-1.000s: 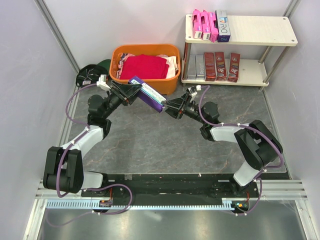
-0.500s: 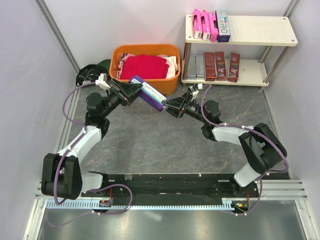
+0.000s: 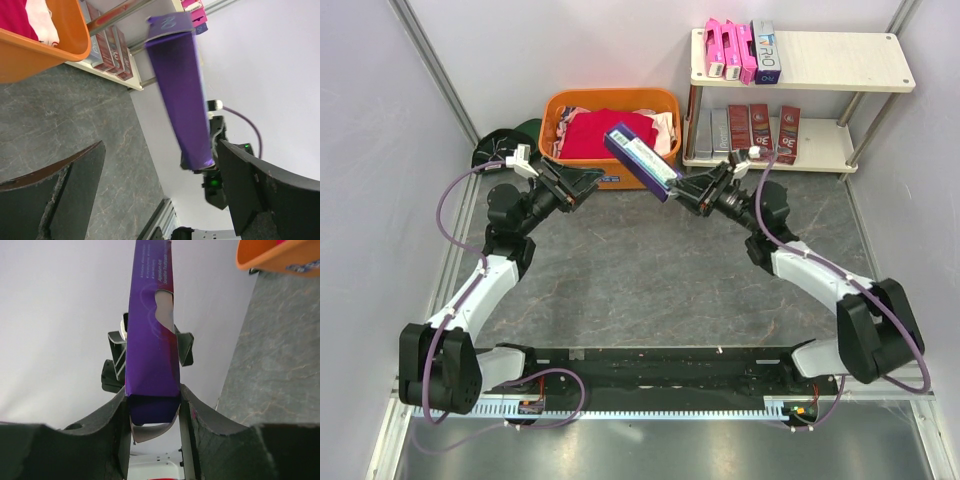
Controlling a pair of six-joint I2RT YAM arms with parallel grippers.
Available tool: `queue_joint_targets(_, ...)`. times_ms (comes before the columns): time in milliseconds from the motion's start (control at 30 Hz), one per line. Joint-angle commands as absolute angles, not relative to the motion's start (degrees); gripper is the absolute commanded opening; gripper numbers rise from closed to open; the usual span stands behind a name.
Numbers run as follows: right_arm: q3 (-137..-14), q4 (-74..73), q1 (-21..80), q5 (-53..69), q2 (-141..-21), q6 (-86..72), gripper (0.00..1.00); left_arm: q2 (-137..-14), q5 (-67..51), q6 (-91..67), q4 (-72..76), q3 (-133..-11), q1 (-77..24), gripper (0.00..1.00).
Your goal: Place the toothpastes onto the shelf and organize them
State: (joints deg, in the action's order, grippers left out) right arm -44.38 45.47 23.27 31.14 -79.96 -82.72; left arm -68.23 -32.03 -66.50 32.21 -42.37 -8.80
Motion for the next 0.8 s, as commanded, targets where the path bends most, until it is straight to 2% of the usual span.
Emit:
queue_joint_targets(0,-51.8,35.9,20.7,29.9,-73.9,-73.9,0.23,-66.9,-31.9,-62.6,30.9,-44.5,-8.8,1.00)
queue_joint_targets(367,-63.4,25.5,6.9,32.5,-71.4,-68.6,0.24,-68.2,-32.9,-61.3,28.9,-45.2,-8.8,1.00)
queue_joint_targets(767,-77.8,20.1,-9.4,29.2,-78.0,-69.1,0.24,-69.3,-33.7,-60.3,28.0,-45.2,-8.8,1.00)
